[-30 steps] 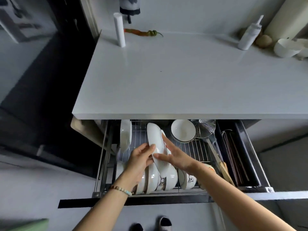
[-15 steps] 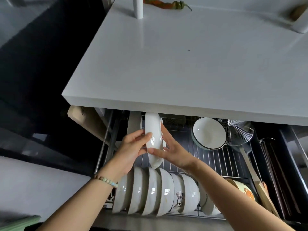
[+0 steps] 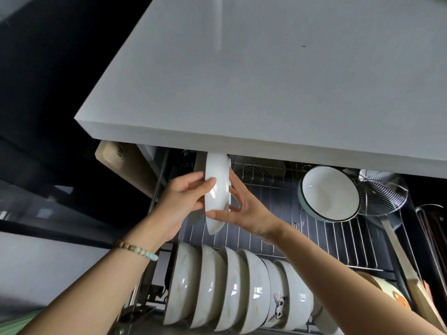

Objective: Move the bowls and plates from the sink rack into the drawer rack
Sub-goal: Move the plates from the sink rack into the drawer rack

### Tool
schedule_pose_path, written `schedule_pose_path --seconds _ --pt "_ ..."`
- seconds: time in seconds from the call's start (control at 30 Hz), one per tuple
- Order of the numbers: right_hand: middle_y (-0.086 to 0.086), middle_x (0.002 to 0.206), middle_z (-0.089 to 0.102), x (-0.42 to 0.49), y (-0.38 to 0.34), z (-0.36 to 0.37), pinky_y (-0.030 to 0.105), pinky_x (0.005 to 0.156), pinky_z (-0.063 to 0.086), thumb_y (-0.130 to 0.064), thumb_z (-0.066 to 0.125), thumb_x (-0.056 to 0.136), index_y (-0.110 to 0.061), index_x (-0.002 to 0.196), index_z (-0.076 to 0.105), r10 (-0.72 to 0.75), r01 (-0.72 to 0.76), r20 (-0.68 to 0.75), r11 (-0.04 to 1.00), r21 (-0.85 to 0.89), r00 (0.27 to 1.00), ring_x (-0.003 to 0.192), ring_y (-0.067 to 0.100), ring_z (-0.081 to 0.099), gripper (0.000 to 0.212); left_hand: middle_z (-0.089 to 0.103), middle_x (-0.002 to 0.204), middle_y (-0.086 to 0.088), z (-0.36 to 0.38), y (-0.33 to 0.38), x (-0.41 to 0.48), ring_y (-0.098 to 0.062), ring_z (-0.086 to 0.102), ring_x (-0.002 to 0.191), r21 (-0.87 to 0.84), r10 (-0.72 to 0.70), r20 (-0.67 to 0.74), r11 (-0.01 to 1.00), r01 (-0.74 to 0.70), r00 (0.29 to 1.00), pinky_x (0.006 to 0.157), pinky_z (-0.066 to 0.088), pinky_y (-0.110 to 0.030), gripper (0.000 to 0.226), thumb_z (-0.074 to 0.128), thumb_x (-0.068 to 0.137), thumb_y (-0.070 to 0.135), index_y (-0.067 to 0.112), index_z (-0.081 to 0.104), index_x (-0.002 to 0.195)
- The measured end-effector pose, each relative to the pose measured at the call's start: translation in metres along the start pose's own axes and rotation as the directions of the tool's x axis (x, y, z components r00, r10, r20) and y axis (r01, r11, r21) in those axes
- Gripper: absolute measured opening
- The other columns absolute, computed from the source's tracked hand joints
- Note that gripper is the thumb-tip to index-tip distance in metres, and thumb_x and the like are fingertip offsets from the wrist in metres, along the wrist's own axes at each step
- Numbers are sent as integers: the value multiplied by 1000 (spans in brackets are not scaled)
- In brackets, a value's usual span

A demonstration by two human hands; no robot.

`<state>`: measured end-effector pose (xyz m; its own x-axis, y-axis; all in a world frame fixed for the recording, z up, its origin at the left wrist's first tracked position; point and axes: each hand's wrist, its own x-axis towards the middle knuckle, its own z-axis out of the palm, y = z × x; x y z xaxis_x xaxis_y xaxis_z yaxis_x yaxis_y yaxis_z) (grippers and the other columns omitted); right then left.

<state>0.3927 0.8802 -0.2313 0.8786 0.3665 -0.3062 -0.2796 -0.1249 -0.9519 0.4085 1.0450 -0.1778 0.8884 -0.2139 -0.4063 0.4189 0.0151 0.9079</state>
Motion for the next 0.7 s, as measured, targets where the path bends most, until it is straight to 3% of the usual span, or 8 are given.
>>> schedule_pose_path --seconds 0.2,0.27,0.33,0.43,0.57,0.7 --pt "-35 123 45 13 6 -1 3 80 45 -5 76 78 -40 150 14 18 -18 2 999 46 1000 106 -30 44 101 70 109 -11 -3 -1 9 -26 66 104 51 -2 -16 999 3 1000 94 51 -45 26 54 92 14 12 63 116" --pt "-38 120 46 17 8 -2 9 87 47 -4 77 77 -42 150 15 28 -28 -10 999 41 1000 106 -30 43 102 69 110 -12 -2 -2 13 -27 65 106 78 -4 -22 997 5 1000 97 49 -48 24 53 93 14 14 63 115" --pt "-44 118 48 21 11 -3 22 105 43 -5 78 76 -44 148 17 35 -35 -25 999 25 999 114 -25 40 102 69 110 -15 -1 -4 17 -31 64 106 112 -1 -24 994 4 1000 98 47 -52 21 53 93 14 16 65 110" --pt "-39 132 43 26 15 -1 36 114 35 -10 82 74 -47 148 19 33 -32 -32 999 20 999 134 -6 33 104 68 110 -16 0 -7 20 -35 62 107 163 4 -31 987 1 1000 98 45 -56 18 52 94 13 22 66 101" --pt "-23 147 37 30 22 0 18 104 32 -15 83 73 -46 149 16 27 -25 -29 999 46 999 141 2 28 106 68 111 -13 1 -10 23 -34 61 109 200 12 -49 980 -2 999 98 45 -55 23 50 95 11 29 65 96" --pt "-20 150 35 33 26 1 7 97 38 -19 84 71 -45 149 15 44 -42 -36 998 51 998 142 5 28 107 68 111 -10 -1 -13 24 -31 62 108 231 24 -53 973 -11 998 97 46 -55 22 48 96 11 21 64 108"
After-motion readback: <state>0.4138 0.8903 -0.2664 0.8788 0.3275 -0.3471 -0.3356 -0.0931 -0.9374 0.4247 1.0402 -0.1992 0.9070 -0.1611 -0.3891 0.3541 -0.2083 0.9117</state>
